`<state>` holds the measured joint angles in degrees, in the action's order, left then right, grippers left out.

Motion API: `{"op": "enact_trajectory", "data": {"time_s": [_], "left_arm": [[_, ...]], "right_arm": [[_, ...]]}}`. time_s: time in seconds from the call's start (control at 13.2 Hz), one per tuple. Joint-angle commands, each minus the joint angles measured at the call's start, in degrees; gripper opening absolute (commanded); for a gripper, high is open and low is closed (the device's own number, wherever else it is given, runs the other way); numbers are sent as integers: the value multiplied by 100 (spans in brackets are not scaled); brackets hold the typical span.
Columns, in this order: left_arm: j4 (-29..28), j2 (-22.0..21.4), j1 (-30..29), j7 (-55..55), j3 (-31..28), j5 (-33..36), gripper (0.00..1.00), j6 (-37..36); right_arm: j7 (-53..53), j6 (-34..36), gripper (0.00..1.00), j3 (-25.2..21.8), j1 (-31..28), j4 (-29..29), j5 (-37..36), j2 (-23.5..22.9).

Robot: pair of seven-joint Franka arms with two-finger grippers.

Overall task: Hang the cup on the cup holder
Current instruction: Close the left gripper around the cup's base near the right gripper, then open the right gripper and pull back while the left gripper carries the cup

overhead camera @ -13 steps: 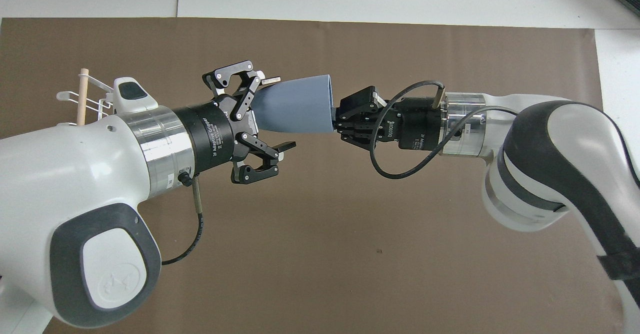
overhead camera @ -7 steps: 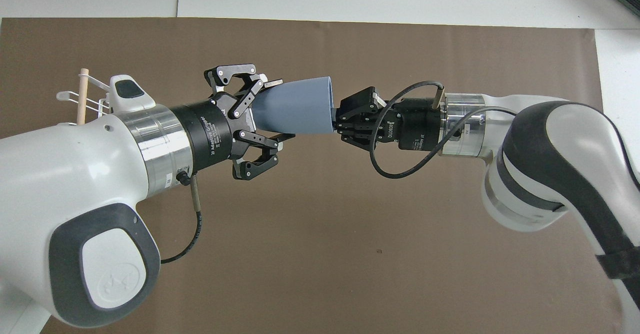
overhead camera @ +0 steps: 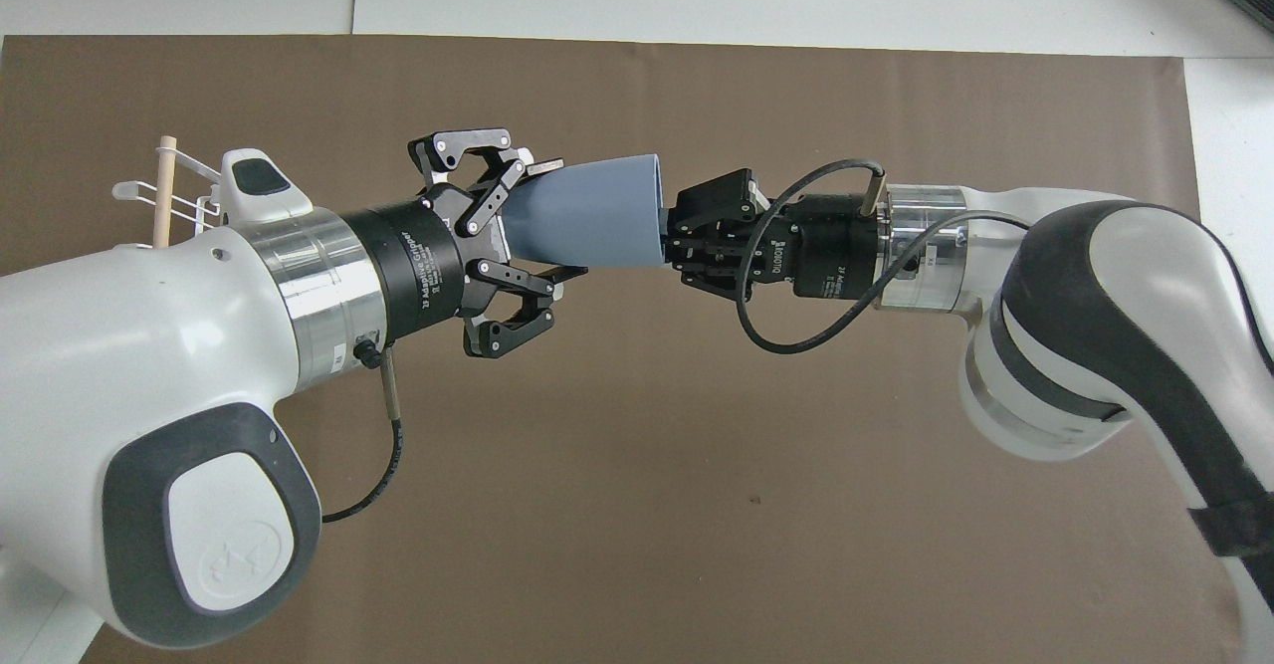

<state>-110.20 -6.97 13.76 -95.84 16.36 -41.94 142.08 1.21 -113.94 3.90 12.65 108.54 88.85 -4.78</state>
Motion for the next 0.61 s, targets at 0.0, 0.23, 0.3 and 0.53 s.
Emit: {"op": "enact_trajectory", "data": {"time_s": [0.0, 0.23, 0.3, 0.53], "left_arm": [[-28, -6, 66, -58, -45, 98, 0, 12], [-28, -6, 57, -32, -45, 220, 0, -5], [-28, -6, 48, -23, -36, 361, 0, -14], [-20, -6, -4, 249, -45, 722, 0, -303]], "right_arm": [[-147, -67, 31, 14, 10, 36, 150, 83], [-138, -67, 91, 5, 10, 36, 89, 83], [-112, -76, 100, -12, 10, 36, 2, 109], [-112, -76, 100, -21, -78, 18, -411, 109]]}}
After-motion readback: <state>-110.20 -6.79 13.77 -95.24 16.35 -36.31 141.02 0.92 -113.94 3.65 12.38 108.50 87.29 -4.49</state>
